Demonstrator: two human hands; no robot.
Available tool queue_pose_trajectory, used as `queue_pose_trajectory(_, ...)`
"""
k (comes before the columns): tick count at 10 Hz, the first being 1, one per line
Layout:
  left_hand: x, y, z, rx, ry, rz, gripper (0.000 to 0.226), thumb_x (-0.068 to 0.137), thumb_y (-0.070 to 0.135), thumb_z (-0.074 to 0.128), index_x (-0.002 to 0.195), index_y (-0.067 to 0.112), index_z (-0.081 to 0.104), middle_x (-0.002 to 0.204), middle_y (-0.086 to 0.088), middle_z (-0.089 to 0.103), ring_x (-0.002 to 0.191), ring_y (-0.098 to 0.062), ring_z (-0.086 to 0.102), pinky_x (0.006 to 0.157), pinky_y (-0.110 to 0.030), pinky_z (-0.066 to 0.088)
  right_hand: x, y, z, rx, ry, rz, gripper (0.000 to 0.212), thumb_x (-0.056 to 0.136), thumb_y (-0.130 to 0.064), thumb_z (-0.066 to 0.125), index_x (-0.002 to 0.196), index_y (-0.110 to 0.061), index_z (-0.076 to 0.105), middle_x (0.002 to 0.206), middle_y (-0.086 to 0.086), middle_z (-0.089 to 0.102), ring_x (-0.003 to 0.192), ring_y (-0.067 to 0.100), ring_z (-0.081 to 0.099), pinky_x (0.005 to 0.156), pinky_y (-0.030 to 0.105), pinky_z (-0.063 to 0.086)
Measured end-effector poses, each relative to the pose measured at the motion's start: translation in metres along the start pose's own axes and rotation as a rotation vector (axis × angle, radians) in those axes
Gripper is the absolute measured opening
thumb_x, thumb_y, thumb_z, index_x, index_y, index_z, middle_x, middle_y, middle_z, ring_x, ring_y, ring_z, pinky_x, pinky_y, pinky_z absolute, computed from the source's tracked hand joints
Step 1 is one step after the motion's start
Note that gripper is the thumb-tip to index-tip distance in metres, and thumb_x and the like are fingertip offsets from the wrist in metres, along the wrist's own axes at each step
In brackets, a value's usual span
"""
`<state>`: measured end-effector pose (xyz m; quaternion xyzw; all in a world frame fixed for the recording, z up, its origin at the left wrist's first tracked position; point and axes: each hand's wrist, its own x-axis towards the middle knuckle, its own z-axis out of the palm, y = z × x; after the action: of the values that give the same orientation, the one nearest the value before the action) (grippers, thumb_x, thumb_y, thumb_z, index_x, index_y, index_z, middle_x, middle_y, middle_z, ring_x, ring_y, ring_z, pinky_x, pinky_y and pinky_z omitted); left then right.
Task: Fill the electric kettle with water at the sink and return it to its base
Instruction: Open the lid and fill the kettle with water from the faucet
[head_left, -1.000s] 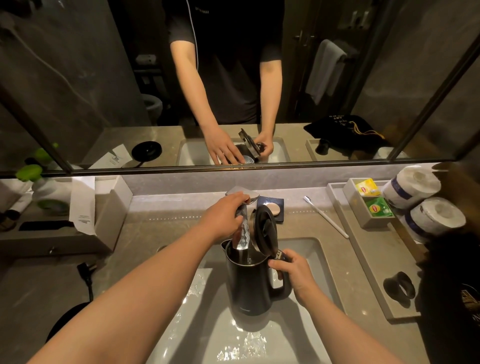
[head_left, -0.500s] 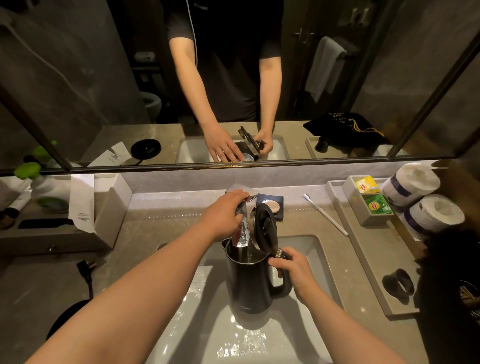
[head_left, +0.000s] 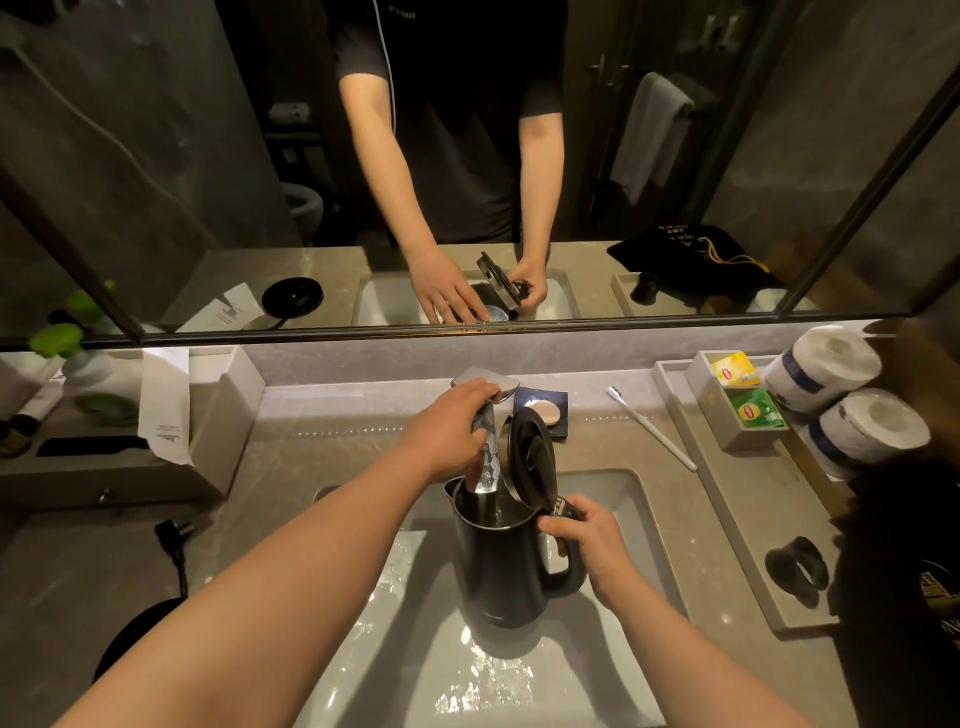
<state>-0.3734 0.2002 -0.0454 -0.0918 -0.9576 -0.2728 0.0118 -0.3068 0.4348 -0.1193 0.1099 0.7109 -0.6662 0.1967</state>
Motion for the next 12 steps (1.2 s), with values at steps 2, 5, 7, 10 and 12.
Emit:
queue_pose_trajectory(2,-0.0003,0.0004,0.0004,0.004,-0.017,-0.029,0.062,0.084,0.021,0.059,0.139,0.037,0.035,0.152,0.006,0.033,0.133,-0.018,0.037,0.1,-0.039,0.041,-0.0007,-0.002,0.0022,-0.002,0.006,0.005,0.056,0.057,-0.022,0.082,0.089,0.015,0.056,0.061,0.007,0.056,0.054,0.014,0.054,0.057,0.032,0.044)
queue_pose_trajectory(5,-0.0012,0.0009,0.0006,0.037,-0.026,-0.031,0.063,0.087,0.022,0.056,0.144,0.031,0.032,0.155,0.004,0.029,0.138,-0.018,0.029,0.108,-0.042,0.034,-0.0019,-0.0015,0.0038,0.004,0.009,0.009,0.06,0.054,-0.023,0.083,0.088,0.018,0.054,0.064,0.012,0.052,0.058,0.021,0.05,0.058,0.034,0.041)
queue_pose_trajectory(7,-0.0023,-0.0001,0.0015,0.021,-0.015,-0.027,0.064,0.087,0.02,0.056,0.145,0.03,0.032,0.156,0.002,0.029,0.14,-0.017,0.027,0.11,-0.041,0.03,-0.0018,0.0014,0.0032,-0.001,0.01,0.011,0.063,0.05,-0.026,0.084,0.088,0.016,0.056,0.064,0.01,0.055,0.059,0.021,0.053,0.061,0.036,0.042)
queue_pose_trajectory(10,-0.0025,-0.0007,0.0013,0.027,-0.027,-0.03,0.067,0.086,0.021,0.058,0.145,0.032,0.029,0.156,0.004,0.027,0.14,-0.017,0.027,0.11,-0.04,0.031,-0.0013,0.002,0.004,-0.009,-0.002,0.013,0.057,0.049,-0.028,0.084,0.084,0.011,0.06,0.058,0.003,0.06,0.054,0.016,0.056,0.06,0.035,0.044)
queue_pose_trajectory(12,-0.003,-0.0014,0.0019,0.025,-0.02,-0.025,0.068,0.086,0.02,0.059,0.146,0.032,0.028,0.156,0.003,0.027,0.14,-0.017,0.026,0.108,-0.039,0.031,-0.0003,0.0027,0.0031,-0.003,0.005,0.02,0.054,0.053,-0.021,0.084,0.087,0.014,0.059,0.06,0.005,0.059,0.056,0.018,0.055,0.061,0.036,0.042)
